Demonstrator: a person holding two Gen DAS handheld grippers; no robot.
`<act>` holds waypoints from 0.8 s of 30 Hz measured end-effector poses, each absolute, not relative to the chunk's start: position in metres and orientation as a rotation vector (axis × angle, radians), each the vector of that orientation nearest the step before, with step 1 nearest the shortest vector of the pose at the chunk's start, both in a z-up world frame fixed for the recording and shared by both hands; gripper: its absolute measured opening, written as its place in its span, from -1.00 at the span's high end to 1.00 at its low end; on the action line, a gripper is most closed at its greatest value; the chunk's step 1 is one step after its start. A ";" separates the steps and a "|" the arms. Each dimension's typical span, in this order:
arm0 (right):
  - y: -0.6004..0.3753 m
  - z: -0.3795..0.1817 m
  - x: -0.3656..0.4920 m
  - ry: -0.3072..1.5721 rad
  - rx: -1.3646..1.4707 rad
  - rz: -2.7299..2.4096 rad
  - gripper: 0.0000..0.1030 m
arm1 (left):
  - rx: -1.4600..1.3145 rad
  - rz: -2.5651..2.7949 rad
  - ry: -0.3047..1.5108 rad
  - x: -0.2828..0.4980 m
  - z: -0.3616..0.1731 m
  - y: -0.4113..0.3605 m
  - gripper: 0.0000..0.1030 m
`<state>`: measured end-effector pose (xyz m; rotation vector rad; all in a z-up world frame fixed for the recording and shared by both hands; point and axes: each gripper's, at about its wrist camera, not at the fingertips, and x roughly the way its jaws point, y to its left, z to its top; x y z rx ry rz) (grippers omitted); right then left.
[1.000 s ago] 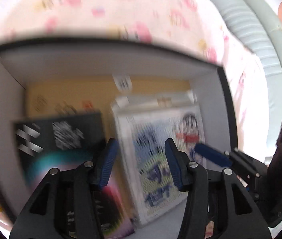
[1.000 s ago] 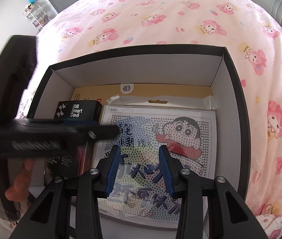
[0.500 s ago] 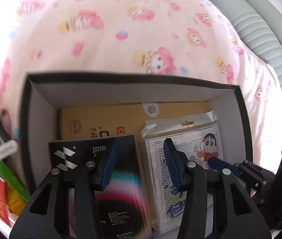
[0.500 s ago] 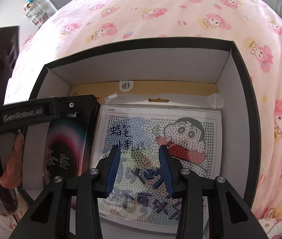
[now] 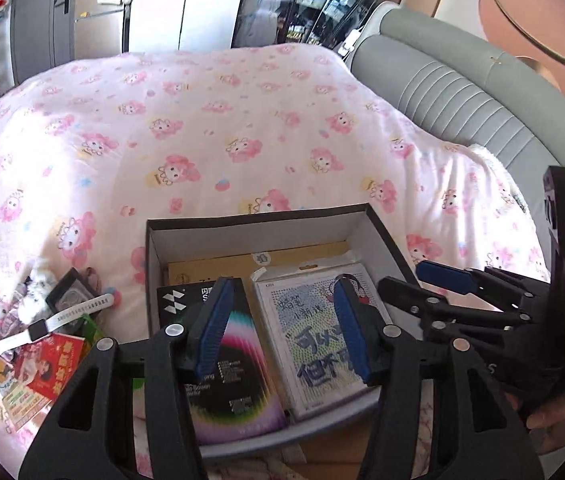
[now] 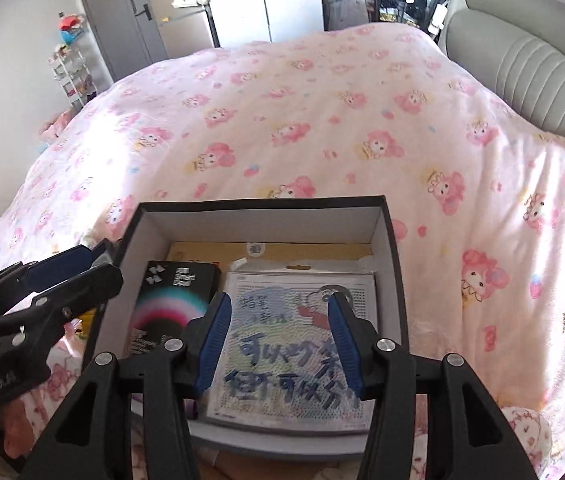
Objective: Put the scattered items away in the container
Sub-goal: 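Return both tools to the pile and grasp the red envelope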
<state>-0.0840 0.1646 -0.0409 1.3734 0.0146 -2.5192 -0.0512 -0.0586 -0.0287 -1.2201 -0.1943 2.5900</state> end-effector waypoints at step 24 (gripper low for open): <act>-0.067 -0.048 -0.066 0.231 1.237 -2.022 0.09 | -1.353 2.868 -0.684 0.033 -0.060 -0.252 -0.03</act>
